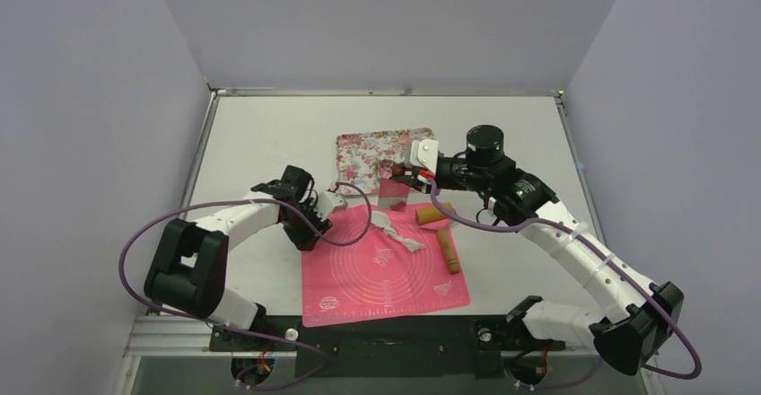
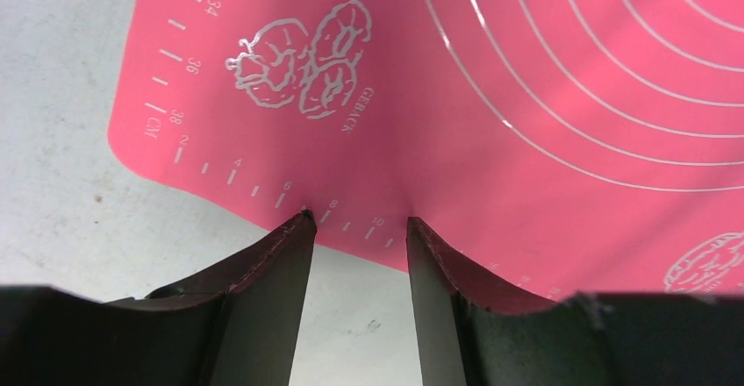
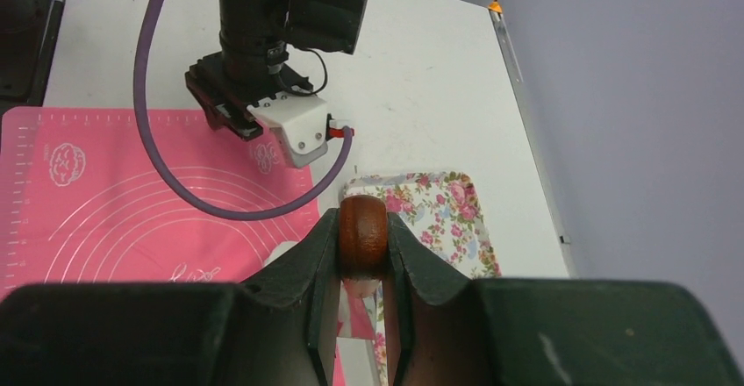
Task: Roll out the dumpling wrappers from the dough
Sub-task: Remove the dumpling wrapper from the work surface.
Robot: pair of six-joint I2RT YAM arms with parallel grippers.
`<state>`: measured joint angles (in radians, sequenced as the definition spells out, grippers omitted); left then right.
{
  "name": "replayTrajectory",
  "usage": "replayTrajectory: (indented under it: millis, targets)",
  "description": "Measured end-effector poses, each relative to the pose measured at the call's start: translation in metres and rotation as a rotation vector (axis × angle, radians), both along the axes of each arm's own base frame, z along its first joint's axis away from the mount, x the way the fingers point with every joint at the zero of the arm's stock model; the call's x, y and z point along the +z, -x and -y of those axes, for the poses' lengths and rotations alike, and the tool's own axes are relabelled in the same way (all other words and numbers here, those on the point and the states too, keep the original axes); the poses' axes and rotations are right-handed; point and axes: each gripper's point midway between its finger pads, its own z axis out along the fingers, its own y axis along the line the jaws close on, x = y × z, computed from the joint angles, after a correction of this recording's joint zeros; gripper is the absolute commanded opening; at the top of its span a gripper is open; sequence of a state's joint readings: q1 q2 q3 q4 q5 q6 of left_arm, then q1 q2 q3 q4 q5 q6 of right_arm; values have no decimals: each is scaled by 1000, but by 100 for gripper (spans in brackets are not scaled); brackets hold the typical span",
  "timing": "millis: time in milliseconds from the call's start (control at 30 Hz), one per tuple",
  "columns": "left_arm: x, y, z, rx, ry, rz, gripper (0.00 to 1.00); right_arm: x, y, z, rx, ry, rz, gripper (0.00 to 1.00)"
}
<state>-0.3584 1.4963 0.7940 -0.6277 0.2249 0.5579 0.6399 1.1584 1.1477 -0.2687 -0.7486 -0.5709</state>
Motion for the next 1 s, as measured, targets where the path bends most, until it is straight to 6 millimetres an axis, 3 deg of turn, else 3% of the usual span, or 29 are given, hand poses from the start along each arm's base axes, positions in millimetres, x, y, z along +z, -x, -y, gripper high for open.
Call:
replayTrajectory:
  millis: [167,300,467,700,1000]
  targets:
    - [-1,-7,-14,5,-39,36,42,-14,7,0,45,16,-15,0]
    - [-1,-10,-37,51,-79,55,42,-26,15,-1,87,35,-28,0]
    - [0,9,-54,63,-120,39,42,-27,20,-2,128,35,-12,0]
    - [9,21,-57,65,-122,28,42,-22,30,0,167,31,6,0]
    - [17,15,-52,77,-100,38,42,0,49,5,222,-16,68,0]
